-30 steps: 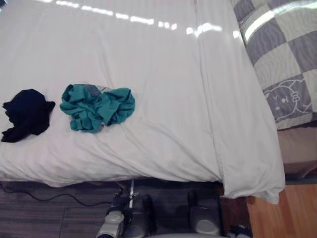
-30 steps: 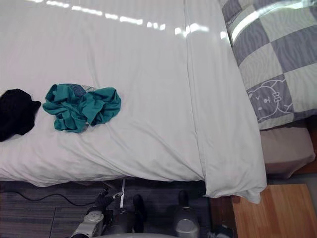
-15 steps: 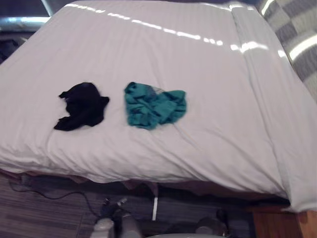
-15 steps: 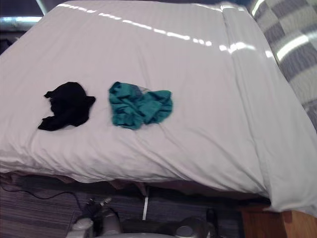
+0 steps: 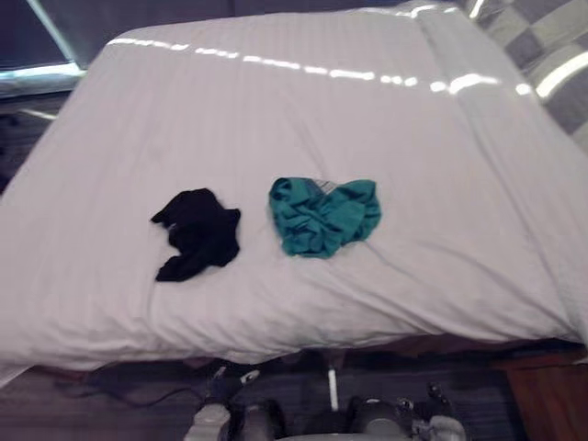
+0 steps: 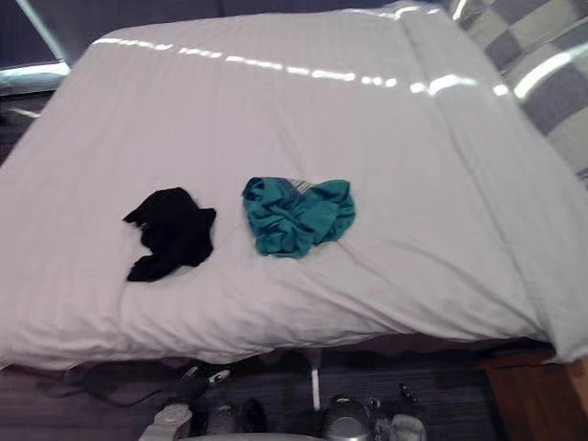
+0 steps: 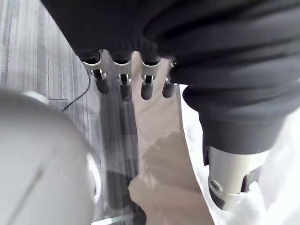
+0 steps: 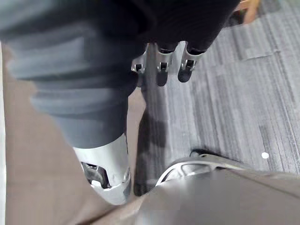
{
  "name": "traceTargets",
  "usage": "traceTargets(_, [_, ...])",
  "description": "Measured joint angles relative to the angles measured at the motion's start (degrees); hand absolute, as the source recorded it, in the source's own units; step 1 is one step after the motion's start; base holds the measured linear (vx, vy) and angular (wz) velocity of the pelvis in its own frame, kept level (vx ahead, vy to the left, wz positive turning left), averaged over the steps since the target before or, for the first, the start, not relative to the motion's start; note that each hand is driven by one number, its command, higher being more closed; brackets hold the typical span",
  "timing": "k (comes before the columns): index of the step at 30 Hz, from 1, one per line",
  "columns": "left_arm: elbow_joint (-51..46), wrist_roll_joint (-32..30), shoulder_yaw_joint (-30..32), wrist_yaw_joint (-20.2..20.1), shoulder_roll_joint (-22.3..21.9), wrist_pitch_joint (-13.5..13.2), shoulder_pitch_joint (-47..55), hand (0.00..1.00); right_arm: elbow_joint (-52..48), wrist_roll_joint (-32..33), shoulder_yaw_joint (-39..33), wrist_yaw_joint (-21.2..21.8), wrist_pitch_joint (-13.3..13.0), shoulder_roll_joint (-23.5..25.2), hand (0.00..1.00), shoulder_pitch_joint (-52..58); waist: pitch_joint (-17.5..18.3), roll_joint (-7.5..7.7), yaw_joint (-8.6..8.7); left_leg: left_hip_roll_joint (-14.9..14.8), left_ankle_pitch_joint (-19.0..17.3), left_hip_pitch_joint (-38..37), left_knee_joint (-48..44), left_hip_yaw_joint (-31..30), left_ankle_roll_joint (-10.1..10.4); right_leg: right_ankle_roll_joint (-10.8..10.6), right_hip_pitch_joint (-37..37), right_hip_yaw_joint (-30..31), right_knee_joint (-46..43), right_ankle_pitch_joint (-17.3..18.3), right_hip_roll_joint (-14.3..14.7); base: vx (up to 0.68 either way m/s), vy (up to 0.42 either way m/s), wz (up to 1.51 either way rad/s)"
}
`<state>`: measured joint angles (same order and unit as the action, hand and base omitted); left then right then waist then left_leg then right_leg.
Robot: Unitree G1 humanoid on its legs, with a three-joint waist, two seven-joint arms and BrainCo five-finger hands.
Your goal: Tidy the bed and pick cloth on bed and put in laundry
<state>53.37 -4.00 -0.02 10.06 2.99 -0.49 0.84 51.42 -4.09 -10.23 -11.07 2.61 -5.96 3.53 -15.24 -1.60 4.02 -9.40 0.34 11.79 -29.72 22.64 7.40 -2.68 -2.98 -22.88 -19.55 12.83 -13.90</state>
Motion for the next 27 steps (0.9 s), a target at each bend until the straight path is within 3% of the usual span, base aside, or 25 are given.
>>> traceTargets(1, [0.0,0.0,-0.1,0.0,0.0,0.0,0.1,0.0,0.0,0.0,-0.4,-0.1,0.0,0.0,0.0,-0.1,0.0,-0.23,0.02,-0.3,0.1,0.1,-0.2,1.0,0.0,0.1,0.2,-0.3,0.8,-0.6,-0.2,-0.05,0.097,0.32])
traceTargets(3, [0.2,0.6,0.2,0.0,0.0,0.1,0.4,0.0,-0.1,0.0,-1.3,-0.4,0.1,0.1,0.0,-0.6,0.0,-1.27,0.06,-4.0,-3.2,-1.8,1.7,6.0,-4.4,-0.5,1.2,-0.5,2.9,-2.1,0.1,-0.01,0.109,-0.05])
traceTargets(4, [0.4,0.1,0.3,-0.1,-0.1,0.2,0.6,0.0,-0.2,0.0,-2.4,-0.4,0.1,0.5,0.0,-0.6,0.0,-1.27,0.4,-5.5,-3.4,-3.7,6.6,5.3,-4.8,-1.2,1.1,-0.4,3.0,-2.6,-0.7,0.01,0.126,-0.03])
traceTargets(6, [0.5,-0.9,0.3,-0.1,-0.1,0.0,-0.2,0.0,-0.3,0.0,-2.9,-0.4,0.2,0.6,0.0,-0.8,0.0,-1.2,1.07,-8.0,-3.2,-4.3,12.2,1.9,-4.3,-2.2,0.0,-0.4,2.5,-3.2,-2.0,0.02,0.26,0.12])
traceTargets(9, [0.6,-1.4,0.2,-0.1,-0.4,-0.2,-0.8,0.0,-0.2,-0.7,-3.1,-0.5,0.2,0.5,0.0,-1.2,0.1,-1.14,1.41,-11.5,-1.8,-4.3,17.3,-6.1,-2.3,-6.1,-1.8,1.2,1.9,-5.3,-5.7,0.04,0.457,0.05])
traceTargets(10, [1.0,-1.4,0.1,0.0,-0.9,-0.1,-0.6,0.0,-0.3,-1.0,-3.1,-0.4,0.1,-0.1,0.0,-1.1,0.7,-2.29,1.39,-12.3,1.5,-4.5,18.0,-7.3,-1.9,-9.4,-1.9,2.3,2.7,-6.5,-6.7,0.04,0.587,-0.03])
traceTargets(11, [1.2,-1.4,-0.1,0.0,-1.4,-0.2,-0.5,0.0,-0.3,-1.0,-3.1,-0.4,0.1,-0.7,0.0,-0.8,1.4,-3.42,1.36,-12.5,3.4,-4.6,17.6,-7.9,-2.3,-10.7,-1.9,2.6,3.2,-7.0,-6.9,0.07,0.78,0.07])
traceTargets(12, [2.1,-1.6,-1.2,-0.1,-1.0,-0.2,-0.8,0.0,0.0,-0.9,-3.1,-0.1,0.2,-1.0,0.0,-0.7,2.1,-2.98,1.42,-11.2,-3.6,-4.8,16.9,-8.8,5.0,-12.4,-1.0,3.3,5.0,-8.3,-8.7,0.06,0.543,0.17])
traceTargets(13, [2.5,-1.8,-2.5,0.0,-0.4,-0.1,-1.3,0.0,-0.1,-0.9,-3.2,0.1,0.2,0.1,0.0,-0.5,2.2,-0.98,1.37,-9.6,-4.8,-4.4,15.8,-8.5,7.3,-12.3,-0.9,4.5,6.5,-9.0,-10.3,0.03,0.585,0.34])
traceTargets(14, [2.5,-2.1,-3.7,-0.1,2.0,-0.1,-1.6,0.0,-0.2,-0.9,-3.3,0.2,0.1,2.4,0.0,-0.4,2.6,1.81,1.06,-6.8,-5.0,-2.8,13.6,-7.5,7.3,-11.6,-1.0,6.4,7.9,-10.1,-12.1,0.01,0.404,0.15])
traceTargets(15, [2.5,-2.4,-4.0,0.0,3.3,0.1,-1.7,0.0,-0.4,-0.6,-3.0,0.3,0.2,3.3,0.0,-0.7,3.4,3.51,0.23,-6.3,-6.0,-2.9,12.6,-4.8,7.2,-7.7,-2.3,6.2,7.6,-13.0,-12.8,0.0,0.482,-0.54])
traceTargets(16, [2.5,-2.4,-3.5,0.0,4.3,0.2,-1.0,0.0,-0.1,-0.5,0.7,1.2,0.1,3.4,0.0,-1.7,3.2,2.59,-1.82,-7.2,-6.9,-4.9,13.1,-1.2,6.6,0.3,-3.7,2.9,7.6,-18.5,-12.2,0.01,0.314,-0.79])
traceTargets(17, [2.4,-2.4,-3.5,0.0,4.4,0.2,-0.9,0.0,-0.2,-0.5,1.5,1.4,0.0,3.5,0.0,-1.9,3.2,2.5,-1.96,-7.4,-6.9,-5.4,13.3,-0.5,6.6,0.6,-3.8,1.8,7.2,-18.7,-12.2,0.0,0.282,-1.01])
traceTargets(18, [2.3,-2.4,-3.4,0.0,5.0,0.2,-0.1,0.0,-0.3,-0.4,3.6,2.2,0.1,4.8,0.0,-2.4,3.1,2.49,-1.95,-7.7,-6.8,-7.9,14.5,0.8,6.4,-1.5,-4.4,-1.5,3.3,-17.1,-10.2,0.01,0.141,-0.66])
traceTargets(19, [2.2,-2.3,-3.4,0.0,5.1,0.2,0.4,0.0,-1.2,-0.3,4.0,3.0,-0.1,5.2,0.0,-2.5,3.3,2.04,-1.74,-8.3,-6.6,-10.1,16.4,1.4,6.2,-2.5,-4.6,-2.2,0.4,-12.1,-6.8,0.01,0.143,-0.62])
traceTargets(21, [2.2,-2.1,-4.5,-0.1,4.9,0.1,0.0,0.0,-1.2,0.2,4.1,3.5,-0.9,5.3,0.0,-2.3,3.5,1.58,-0.69,-7.7,-5.3,-11.5,19.5,1.7,4.8,-3.1,-4.6,-0.3,-0.7,-5.8,-0.5,0.01,0.036,-0.13])
traceTargets(22, [2.1,-2.1,-4.4,-0.1,4.9,0.1,-0.6,0.0,-1.2,0.8,3.8,3.5,-1.1,5.0,0.0,-2.0,3.6,1.82,-0.27,-6.3,-4.3,-11.9,21.3,1.8,3.5,-2.8,-3.5,-0.2,1.3,-4.2,0.7,-0.04,0.055,0.13])
traceTargets(25, [2.3,-1.9,-3.9,-0.1,3.1,0.2,-0.4,0.0,-0.8,2.5,1.0,3.4,-1.1,4.2,0.0,-1.2,3.1,0.95,0.05,-5.1,-0.8,-14.4,25.8,1.9,-0.8,-2.5,-1.1,-0.8,4.4,-5.7,1.6,-0.03,0.009,0.08])
traceTargets(26, [2.3,-1.9,-3.4,-0.1,2.7,0.2,0.1,0.0,-0.4,2.7,0.1,3.3,-1.1,4.1,0.0,-1.1,3.3,0.7,-0.01,-5.2,-0.4,-14.9,26.4,2.1,-1.2,-2.5,-0.8,-0.6,5.0,-5.9,1.9,-0.01,-0.043,-0.16])
traceTargets(27, [2.3,-1.9,-1.8,-0.2,2.2,0.3,0.8,0.0,0.5,3.5,-1.0,3.4,-1.1,3.6,0.0,-1.1,3.4,0.54,-0.1,-5.2,0.5,-15.6,27.3,3.2,-0.3,-2.6,-0.6,-0.2,5.5,-6.3,2.4,-0.01,-0.023,-0.23])
